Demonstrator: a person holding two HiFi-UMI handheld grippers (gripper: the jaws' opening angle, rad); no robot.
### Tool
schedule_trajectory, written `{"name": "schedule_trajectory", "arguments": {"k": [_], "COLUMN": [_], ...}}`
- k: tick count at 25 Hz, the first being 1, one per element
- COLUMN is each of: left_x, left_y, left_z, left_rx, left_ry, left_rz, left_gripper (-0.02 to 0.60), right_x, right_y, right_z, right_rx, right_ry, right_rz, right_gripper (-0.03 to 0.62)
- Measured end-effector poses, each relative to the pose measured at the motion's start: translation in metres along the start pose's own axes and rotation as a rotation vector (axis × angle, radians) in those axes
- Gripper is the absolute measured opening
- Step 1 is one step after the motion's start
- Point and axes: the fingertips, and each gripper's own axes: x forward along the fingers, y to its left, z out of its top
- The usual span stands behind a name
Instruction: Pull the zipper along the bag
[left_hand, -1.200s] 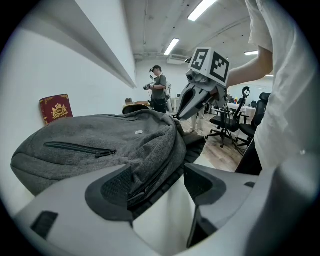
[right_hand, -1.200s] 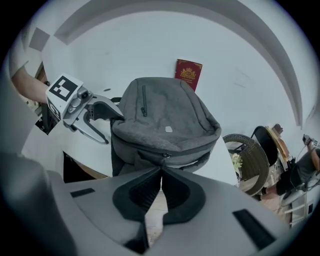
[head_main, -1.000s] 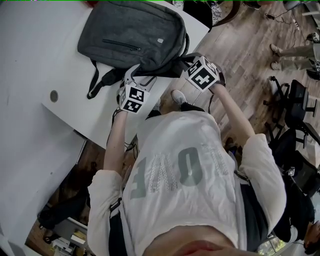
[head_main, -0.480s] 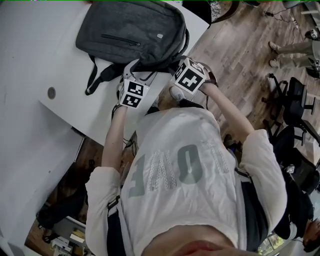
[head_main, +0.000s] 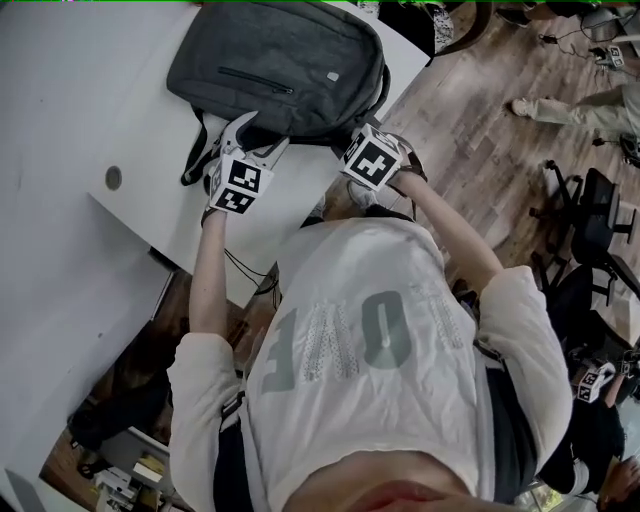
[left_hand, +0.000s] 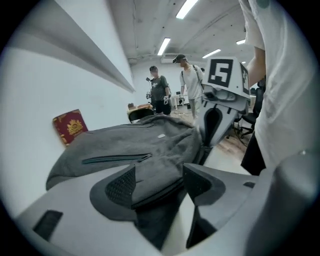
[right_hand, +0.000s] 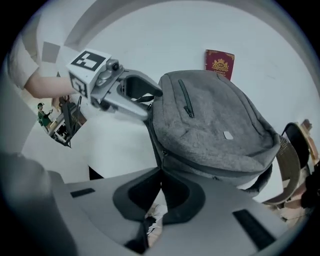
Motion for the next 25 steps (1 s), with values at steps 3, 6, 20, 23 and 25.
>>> {"name": "schedule_trajectory", "arguments": {"k": [3,6,20,23,25], "left_x": [-0.019,-0.029,-0.021,-0.047,-0.05], "left_y": [0.056,0.088,0.082,0.123,0.137], "left_z": [-0.021,-0.04,-0.049,-0.047,-0.057], "left_rx": [-0.038,-0.069,-0.091,-0.211,-0.25], "left_ry": [0.031,0.05,0.01,-0.087,-0.088], "left_rz": [0.116,0.181,0.099,0.277,0.292], "left_gripper": [0.311,0.272,0.043,0.041,0.043], "right_x": [0.002,0.003,0.012,0.014,0.016], "right_y": [0.0,0.001,0.006,0.004,0.003], "right_z": [0.0,0.0,0.002,0.002,0.003], "right_rx": [-0.014,0.021,0.189,0.209,0.217], "right_ry": [0.006,-0.001,-0.026,-0.029,-0.036], "right_rz": [-0.023,-0.025,-0.062,-0.077,-0.083], "right_gripper": [0.029,0.029,0.029,0.029,0.029]}}
